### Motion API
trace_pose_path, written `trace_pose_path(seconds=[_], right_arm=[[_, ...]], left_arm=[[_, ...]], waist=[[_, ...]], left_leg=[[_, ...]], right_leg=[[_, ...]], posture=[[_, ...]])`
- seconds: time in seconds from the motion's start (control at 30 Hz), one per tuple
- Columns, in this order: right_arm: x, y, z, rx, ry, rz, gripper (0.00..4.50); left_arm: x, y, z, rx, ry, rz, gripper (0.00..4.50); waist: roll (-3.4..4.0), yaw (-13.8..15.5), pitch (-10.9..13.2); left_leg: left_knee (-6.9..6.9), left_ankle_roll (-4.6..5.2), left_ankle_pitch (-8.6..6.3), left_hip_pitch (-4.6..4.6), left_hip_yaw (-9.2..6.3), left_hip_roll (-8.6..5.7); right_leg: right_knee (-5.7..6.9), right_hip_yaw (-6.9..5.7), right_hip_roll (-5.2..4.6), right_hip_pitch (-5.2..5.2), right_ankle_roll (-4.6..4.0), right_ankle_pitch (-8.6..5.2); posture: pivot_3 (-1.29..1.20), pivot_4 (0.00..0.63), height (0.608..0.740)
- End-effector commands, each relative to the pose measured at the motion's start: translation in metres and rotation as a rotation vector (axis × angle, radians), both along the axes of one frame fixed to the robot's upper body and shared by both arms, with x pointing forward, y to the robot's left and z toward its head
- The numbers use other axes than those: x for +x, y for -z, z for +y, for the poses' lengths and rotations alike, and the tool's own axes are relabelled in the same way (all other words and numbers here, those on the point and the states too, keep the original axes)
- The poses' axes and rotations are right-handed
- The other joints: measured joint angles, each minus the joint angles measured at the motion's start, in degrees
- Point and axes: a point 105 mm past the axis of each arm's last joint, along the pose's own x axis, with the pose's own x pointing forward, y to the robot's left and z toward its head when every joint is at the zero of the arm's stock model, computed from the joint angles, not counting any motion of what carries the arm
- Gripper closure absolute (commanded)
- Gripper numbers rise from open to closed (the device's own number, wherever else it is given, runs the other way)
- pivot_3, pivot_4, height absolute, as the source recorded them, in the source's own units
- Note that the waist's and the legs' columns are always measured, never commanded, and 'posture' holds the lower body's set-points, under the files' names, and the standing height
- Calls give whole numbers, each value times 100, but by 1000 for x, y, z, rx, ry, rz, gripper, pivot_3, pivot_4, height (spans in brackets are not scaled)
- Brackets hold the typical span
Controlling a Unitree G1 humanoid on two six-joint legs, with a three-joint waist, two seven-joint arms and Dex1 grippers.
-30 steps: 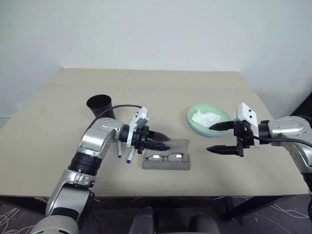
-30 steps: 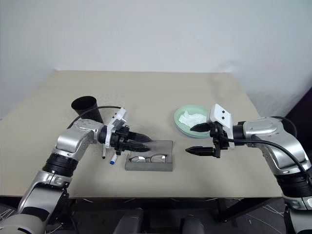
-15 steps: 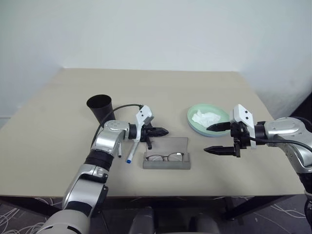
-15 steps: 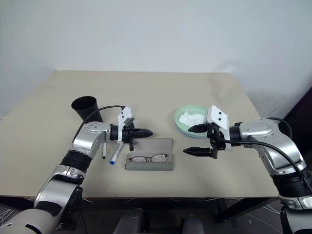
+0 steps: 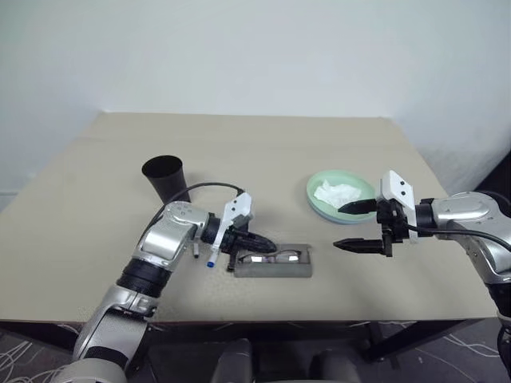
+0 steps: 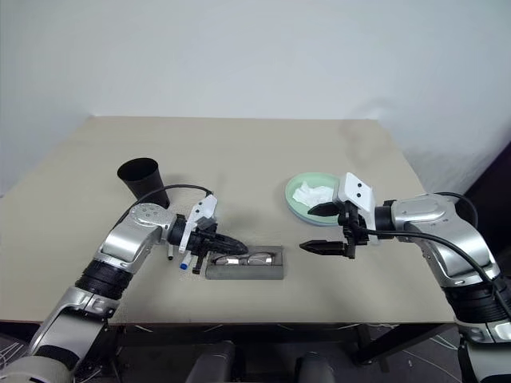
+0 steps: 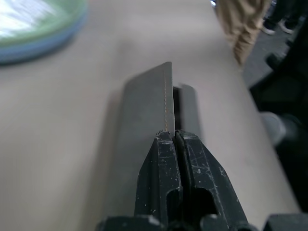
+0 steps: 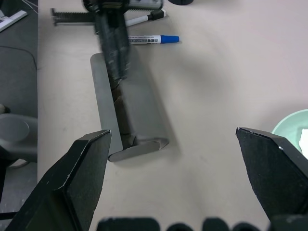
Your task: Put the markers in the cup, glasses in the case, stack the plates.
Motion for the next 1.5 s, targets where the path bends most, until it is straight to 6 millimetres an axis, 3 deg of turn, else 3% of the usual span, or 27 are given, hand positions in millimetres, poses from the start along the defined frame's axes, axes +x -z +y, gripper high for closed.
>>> trace_pose_path(seconds=[0.03,0.17,0.27,0.53,0.67,0.8,0.9,1.03,1.13,1.37,1.5], right_arm=[[3,-14,2,4,-9,-66,0],[4,-14,3,3,-10,-69,0],[4,-15,3,3,-10,-70,0],[5,-13,5,3,-12,-66,0],[6,-13,5,2,-14,-66,0],[5,-12,6,2,-18,-64,0],[6,-11,7,1,-24,-63,0],[6,-10,9,2,-35,-60,0],[6,-9,11,1,-48,-56,0],[9,-9,14,-1,-68,-55,0],[10,-8,16,0,-79,-51,0]], left_arm=[[-7,15,6,67,-4,29,4487],[-12,34,8,89,-36,59,4487],[-13,34,9,72,-60,56,4487],[4,-20,21,-34,-150,-36,4487],[13,-50,38,18,-274,-192,4487],[13,-60,54,90,-366,-220,4487],[16,-64,77,171,-507,-199,4487],[30,-67,96,203,-687,-250,4487],[43,-60,114,229,-900,-199,3891],[59,-50,129,287,-1201,-163,1443],[64,-45,122,325,-1275,-172,18]], waist=[[0,1,1],[0,7,-1],[5,8,-4],[5,-2,-3],[4,2,-1],[4,7,-1],[4,-2,-1],[5,10,0],[4,11,-1],[-3,11,-1],[-4,8,-1]], left_leg=[[0,0,0,0,0,0],[0,2,-1,-1,1,-1],[0,2,-1,1,0,0],[-1,2,-1,-2,0,1],[-2,2,-1,-11,0,1],[-2,1,-1,-10,0,0],[-4,1,-2,-10,1,1],[-8,0,-2,-10,1,0],[-7,0,-2,-10,1,0],[-6,-1,-1,-10,0,0],[-5,-1,0,-9,-1,-2]], right_leg=[[0,0,0,0,0,0],[-1,0,-2,0,0,0],[-1,0,-2,1,0,0],[0,0,0,-5,0,-1],[-2,1,0,-13,0,0],[-2,0,-1,-10,2,-1],[-1,0,0,-13,11,-7],[-1,0,0,-14,19,-11],[-2,-1,0,-10,21,-12],[0,-1,2,-11,28,-8],[0,0,2,-9,15,4]], posture=[[0,0,678],[0,0,678],[0,0,678],[0,0,678],[0,0,678],[0,0,678],[0,0,678],[0,0,678],[0,0,678],[0,0,678],[0,0,678]])
